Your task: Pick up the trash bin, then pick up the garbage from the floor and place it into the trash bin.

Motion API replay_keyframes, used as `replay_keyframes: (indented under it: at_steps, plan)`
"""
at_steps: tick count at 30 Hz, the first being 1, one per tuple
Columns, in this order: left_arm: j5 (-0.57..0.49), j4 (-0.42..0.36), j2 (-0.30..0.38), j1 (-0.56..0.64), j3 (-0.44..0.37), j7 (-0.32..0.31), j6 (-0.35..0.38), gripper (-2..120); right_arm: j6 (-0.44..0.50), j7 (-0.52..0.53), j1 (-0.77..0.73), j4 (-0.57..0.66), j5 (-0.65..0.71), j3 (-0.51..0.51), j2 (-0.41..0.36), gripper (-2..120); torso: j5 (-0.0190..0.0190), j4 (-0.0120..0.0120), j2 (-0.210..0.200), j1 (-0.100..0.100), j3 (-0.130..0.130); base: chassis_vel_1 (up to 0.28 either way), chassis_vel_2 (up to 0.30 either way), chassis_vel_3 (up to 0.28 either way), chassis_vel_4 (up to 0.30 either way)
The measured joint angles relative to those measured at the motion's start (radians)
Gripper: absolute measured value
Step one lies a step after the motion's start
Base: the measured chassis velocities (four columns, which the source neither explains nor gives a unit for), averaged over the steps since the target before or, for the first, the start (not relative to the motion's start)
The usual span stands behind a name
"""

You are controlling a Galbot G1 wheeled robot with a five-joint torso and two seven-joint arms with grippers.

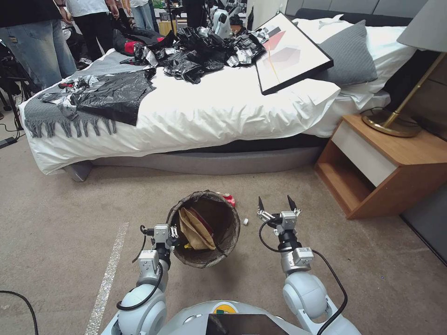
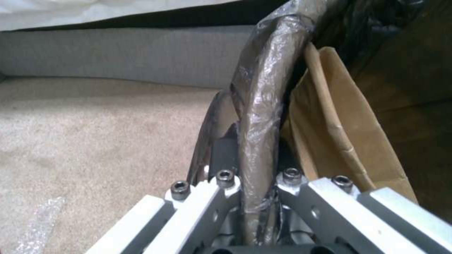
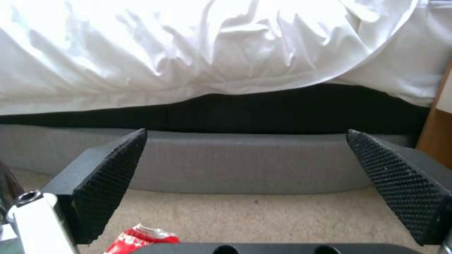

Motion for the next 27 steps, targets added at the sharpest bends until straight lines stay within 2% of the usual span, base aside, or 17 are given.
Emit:
replay_keyframes:
  at_steps: [21,27]
  plan:
    - [0.002,0.0,-0.001,-0.002,-0.004,0.0,-0.002,0,-0.017,-0.015,0.024,-0.003,0.024,-0.005,-0.063,100,0.0,-0.0002,0.0,0.0,0.0,0.0,0.0,0.0,0.0]
    - [0.005,0.0,-0.003,-0.001,-0.004,-0.002,-0.003,0,-0.036,-0.031,0.044,-0.003,0.064,-0.022,-0.13,100,0.0,-0.0002,0.0,0.0,0.0,0.0,0.0,0.0,0.0]
